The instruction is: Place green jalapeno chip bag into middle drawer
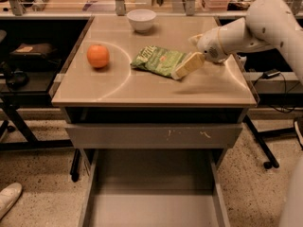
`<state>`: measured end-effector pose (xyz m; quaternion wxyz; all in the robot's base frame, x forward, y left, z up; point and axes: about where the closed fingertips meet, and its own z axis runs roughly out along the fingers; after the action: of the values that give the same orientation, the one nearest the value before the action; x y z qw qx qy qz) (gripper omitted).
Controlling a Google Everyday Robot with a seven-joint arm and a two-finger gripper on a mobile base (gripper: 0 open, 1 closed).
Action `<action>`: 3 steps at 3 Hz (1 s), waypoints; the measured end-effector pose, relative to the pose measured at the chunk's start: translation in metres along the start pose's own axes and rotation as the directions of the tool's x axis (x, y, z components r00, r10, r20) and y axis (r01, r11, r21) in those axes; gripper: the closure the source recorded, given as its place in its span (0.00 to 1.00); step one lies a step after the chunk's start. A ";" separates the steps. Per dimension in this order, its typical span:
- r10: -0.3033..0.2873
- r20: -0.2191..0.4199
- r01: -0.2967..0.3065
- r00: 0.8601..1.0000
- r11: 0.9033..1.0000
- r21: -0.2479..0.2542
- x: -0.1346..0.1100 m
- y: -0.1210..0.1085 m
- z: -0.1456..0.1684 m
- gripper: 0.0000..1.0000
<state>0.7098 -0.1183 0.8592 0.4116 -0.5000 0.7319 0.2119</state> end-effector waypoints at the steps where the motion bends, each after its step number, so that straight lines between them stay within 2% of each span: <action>1: 0.005 -0.028 -0.006 1.000 1.000 -0.030 -0.004 -0.008 0.030 0.00; 3: -0.007 -0.109 0.003 0.994 0.999 -0.039 0.001 -0.015 0.070 0.00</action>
Offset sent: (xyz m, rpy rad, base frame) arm 0.0518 0.0431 -0.0358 -0.0835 0.0653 0.0186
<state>0.7503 -0.0745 0.8200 0.3618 -0.5203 0.7480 0.1973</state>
